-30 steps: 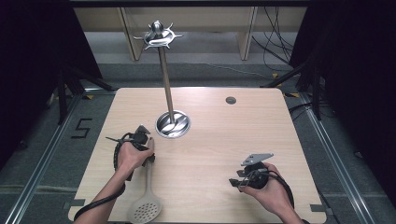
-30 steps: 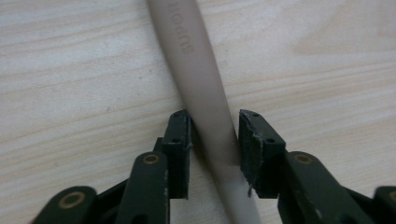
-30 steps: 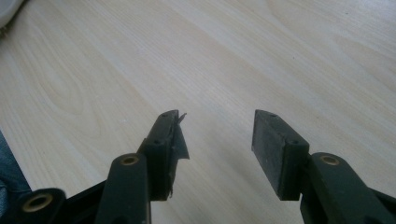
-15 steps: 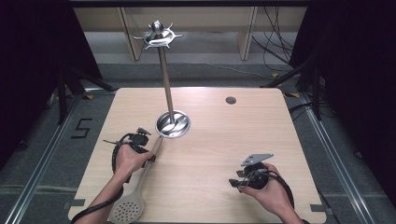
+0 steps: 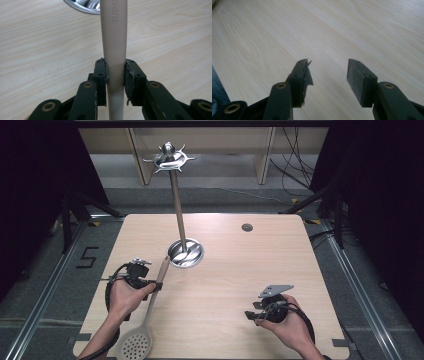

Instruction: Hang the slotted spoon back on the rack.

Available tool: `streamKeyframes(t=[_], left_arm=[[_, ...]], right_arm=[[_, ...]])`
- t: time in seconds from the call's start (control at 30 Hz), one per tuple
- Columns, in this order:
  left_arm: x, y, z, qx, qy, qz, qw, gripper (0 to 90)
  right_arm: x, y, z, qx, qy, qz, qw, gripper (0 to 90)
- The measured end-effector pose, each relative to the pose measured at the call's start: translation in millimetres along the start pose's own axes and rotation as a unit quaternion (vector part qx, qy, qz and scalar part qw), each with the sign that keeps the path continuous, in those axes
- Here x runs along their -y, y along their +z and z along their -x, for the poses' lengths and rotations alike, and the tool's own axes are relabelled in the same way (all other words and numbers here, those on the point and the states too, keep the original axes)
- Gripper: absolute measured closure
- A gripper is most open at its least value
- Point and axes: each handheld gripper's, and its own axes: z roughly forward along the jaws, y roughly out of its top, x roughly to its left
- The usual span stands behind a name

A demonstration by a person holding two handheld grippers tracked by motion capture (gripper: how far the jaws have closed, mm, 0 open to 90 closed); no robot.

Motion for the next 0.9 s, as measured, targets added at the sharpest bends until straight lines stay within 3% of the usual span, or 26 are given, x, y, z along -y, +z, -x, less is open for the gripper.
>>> streamKeyframes(t=[0.17,0.3,0.37,0.5,0.6,0.67,0.73,0.87,0.9], left_arm=[[5.7,-14.3,0.5,0.003,0.006,0.042,0.9991,72.3],[9.9,-29.7,-3.1,0.003,0.027,0.053,0.9982,72.3],[12.1,-37.1,-3.9,0.005,0.028,0.062,0.9976,72.3],[16.3,-50.1,-4.0,0.002,0.025,0.089,0.9957,72.3],[18.5,-56.7,-2.4,0.001,0.017,0.119,0.9928,72.4],[19.7,-62.2,-2.1,-0.001,0.023,0.126,0.9918,72.4],[20.9,-64.8,0.0,-0.003,0.014,0.15,0.9885,72.4],[22.9,-71.9,0.5,-0.006,0.017,0.183,0.9829,72.4],[23.0,-73.7,0.3,-0.007,0.019,0.189,0.9818,72.4]], right_arm=[[-0.1,-1.3,-1.0,-0.003,0.012,-0.004,0.9999,52.1],[0.3,-0.1,0.2,-0.002,0.002,0.0,1.0,52.1],[0.5,-1.1,-1.7,0.005,0.02,-0.01,0.9997,52.1],[0.1,-1.8,-3.2,0.001,0.029,-0.015,0.9995,52.1],[0.3,-0.6,-1.6,0.005,0.018,-0.01,0.9998,52.1],[0.3,-0.3,-1.2,0.012,0.019,-0.011,0.9997,52.1],[0.5,-0.3,-1.4,0.012,0.02,-0.012,0.9996,52.1],[0.3,-1.0,-1.7,0.003,0.019,-0.008,0.9998,52.1],[-0.2,-2.2,-2.9,0.0,0.028,-0.01,0.9995,52.1]])
